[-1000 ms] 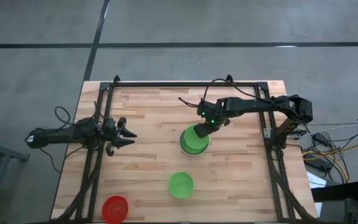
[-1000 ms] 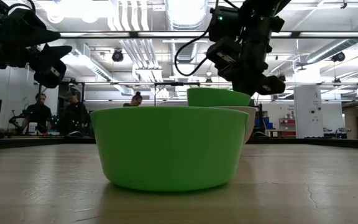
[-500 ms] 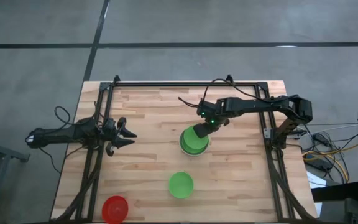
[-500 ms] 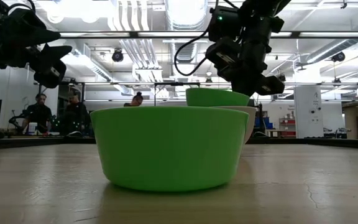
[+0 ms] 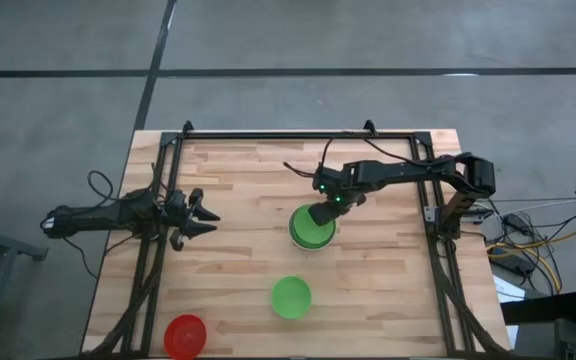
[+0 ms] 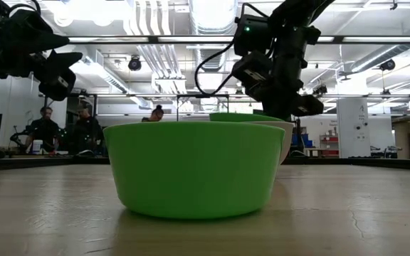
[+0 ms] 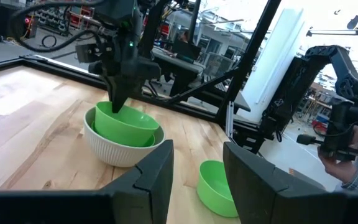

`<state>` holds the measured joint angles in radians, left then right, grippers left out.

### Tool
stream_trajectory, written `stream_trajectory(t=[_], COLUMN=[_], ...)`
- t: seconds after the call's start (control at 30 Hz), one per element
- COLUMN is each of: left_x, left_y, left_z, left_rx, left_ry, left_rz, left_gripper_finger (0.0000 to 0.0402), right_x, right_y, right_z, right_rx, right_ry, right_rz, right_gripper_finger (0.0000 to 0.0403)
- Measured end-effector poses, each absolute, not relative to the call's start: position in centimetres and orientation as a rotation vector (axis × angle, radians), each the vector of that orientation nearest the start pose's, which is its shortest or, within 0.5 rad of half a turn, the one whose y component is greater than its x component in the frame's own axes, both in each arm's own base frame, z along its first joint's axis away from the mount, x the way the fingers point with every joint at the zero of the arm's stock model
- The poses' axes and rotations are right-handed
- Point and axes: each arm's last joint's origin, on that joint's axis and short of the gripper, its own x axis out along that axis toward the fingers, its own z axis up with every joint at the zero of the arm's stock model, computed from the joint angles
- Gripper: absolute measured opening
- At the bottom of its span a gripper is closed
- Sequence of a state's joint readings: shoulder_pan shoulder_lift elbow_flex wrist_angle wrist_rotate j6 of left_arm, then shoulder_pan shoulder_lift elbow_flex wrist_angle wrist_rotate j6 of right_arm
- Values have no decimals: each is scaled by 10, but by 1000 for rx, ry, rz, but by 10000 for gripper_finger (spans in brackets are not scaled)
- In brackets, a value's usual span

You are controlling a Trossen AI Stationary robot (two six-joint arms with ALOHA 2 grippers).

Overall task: Nest bowls inside each other
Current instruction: Stack the right green bowl on top of the other green bowl

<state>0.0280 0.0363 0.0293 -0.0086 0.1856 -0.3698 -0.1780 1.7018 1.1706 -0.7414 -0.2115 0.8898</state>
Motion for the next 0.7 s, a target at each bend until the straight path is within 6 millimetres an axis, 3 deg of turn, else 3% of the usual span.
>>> stream_trajectory(t=[0.7], left_x=[98], left_y=[-3], left_z=[170], left_rx=[-371], left_ry=[44], left_rz=[-153], left_gripper_finger=[145], right_x=[324], right_y=[-47], right_z=[196], right_rx=[1005], right_ry=[1206], right_rz=[-519], right_gripper_finger=[8])
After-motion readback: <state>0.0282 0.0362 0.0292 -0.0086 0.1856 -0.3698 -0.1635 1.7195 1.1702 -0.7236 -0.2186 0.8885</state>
